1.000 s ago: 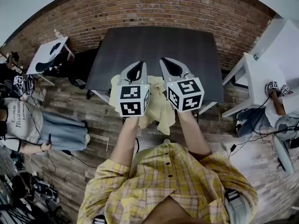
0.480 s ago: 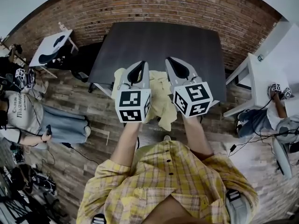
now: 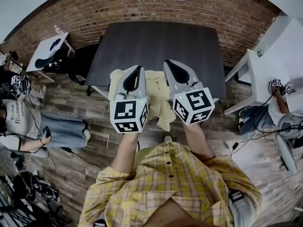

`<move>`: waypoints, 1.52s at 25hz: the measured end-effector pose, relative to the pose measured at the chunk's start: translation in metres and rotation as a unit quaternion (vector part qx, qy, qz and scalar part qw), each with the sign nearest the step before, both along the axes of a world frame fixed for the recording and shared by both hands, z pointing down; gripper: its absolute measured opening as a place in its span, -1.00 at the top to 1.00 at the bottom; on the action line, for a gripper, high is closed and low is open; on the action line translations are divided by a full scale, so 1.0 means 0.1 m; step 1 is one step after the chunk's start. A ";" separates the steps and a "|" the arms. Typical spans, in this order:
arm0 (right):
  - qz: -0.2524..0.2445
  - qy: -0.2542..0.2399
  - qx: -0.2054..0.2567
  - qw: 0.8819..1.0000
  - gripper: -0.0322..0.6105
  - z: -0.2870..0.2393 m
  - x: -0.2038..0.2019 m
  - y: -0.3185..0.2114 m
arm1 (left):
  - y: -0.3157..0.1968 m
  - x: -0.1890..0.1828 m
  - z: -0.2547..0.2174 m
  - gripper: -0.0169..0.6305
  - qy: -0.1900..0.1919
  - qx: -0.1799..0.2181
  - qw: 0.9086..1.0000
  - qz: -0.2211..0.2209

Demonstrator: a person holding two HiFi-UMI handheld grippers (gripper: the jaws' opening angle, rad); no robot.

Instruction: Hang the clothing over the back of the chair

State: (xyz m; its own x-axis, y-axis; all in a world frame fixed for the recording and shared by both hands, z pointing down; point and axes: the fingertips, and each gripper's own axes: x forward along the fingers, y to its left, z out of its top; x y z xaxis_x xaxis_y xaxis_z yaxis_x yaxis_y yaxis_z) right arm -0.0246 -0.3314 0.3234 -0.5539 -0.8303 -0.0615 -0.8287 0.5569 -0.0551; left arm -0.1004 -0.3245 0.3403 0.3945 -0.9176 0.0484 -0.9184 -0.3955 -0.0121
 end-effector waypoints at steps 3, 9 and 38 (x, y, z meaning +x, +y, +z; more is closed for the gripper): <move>-0.007 -0.004 -0.003 1.000 0.89 0.04 -0.10 0.05 | 0.07 -0.10 0.03 0.94 0.003 -0.003 1.000 -0.005; -0.011 -0.010 0.001 1.000 0.89 -0.02 0.19 0.18 | 0.21 0.17 -0.04 0.94 0.004 0.005 1.000 -0.009; -0.005 -0.005 0.014 1.000 0.89 0.09 0.04 0.62 | 0.66 0.07 0.00 0.94 0.025 0.035 0.999 -0.024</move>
State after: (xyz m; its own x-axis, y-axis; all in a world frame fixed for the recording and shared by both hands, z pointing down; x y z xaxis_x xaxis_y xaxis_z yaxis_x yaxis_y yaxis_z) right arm -0.0210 -0.2690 0.3323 -0.5621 -0.8222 -0.0893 -0.8222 0.5673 -0.0471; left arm -0.0933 -0.2588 0.3399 0.3501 -0.9360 -0.0356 -0.9365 -0.3506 0.0082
